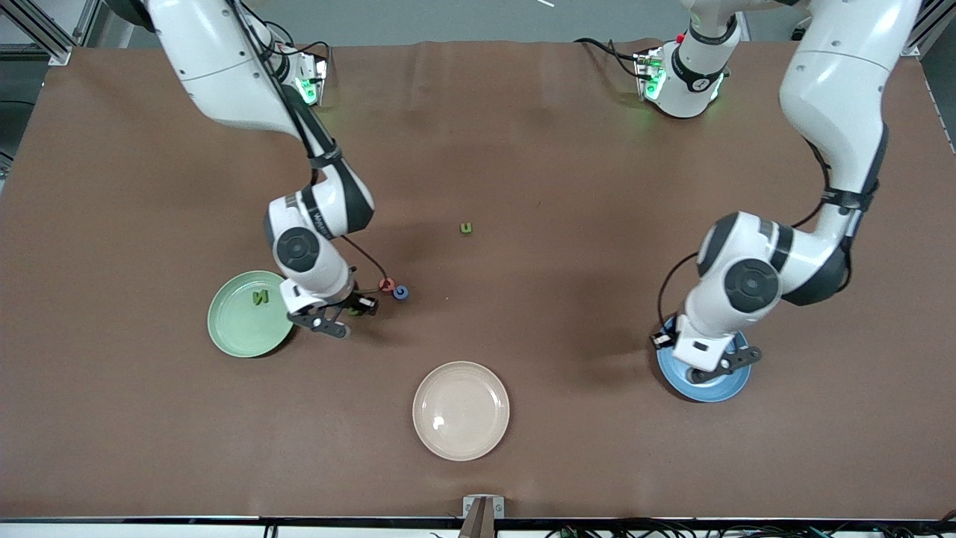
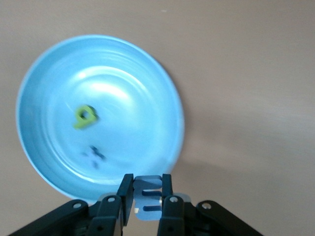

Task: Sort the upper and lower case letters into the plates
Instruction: 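Place the B on the green plate while the left gripper reaches the n, then grasp the green n with the left gripper while the right gripper reaches the Q, then place the n on the blue plate while the right gripper grasps the Q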

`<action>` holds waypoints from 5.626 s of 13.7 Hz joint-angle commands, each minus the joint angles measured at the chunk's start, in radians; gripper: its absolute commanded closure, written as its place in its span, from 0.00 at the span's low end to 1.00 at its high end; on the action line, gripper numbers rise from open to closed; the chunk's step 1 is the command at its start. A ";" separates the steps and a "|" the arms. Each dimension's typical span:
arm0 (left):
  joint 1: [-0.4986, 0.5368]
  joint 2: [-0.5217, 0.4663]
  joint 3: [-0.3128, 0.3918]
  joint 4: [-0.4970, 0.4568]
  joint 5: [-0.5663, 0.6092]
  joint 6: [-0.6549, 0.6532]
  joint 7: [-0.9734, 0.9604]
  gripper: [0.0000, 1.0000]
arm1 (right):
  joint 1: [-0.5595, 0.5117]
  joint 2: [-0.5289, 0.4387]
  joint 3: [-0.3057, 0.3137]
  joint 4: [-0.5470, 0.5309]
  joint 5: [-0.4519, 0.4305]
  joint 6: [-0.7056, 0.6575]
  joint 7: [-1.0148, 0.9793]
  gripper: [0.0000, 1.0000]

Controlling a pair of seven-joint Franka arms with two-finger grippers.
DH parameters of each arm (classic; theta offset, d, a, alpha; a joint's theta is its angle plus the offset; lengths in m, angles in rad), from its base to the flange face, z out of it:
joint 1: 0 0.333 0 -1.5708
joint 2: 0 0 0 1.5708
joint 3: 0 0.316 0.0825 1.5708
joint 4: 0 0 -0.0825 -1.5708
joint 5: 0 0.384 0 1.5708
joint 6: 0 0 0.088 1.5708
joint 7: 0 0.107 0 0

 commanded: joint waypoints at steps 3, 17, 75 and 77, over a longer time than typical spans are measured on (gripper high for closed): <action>0.047 0.046 -0.007 0.002 0.016 0.041 0.037 0.78 | -0.166 -0.092 0.016 0.035 -0.008 -0.186 -0.255 1.00; -0.008 -0.118 -0.311 -0.309 0.016 0.107 -0.332 0.03 | -0.289 -0.028 0.017 -0.033 0.005 -0.085 -0.407 0.66; 0.161 -0.027 -0.198 -0.115 0.242 0.061 -0.207 0.93 | 0.265 0.011 -0.075 -0.105 0.038 0.114 0.370 0.99; 0.204 -0.009 -0.198 -0.115 0.243 0.066 -0.138 0.92 | 0.223 -0.023 -0.082 -0.087 0.038 0.055 0.302 1.00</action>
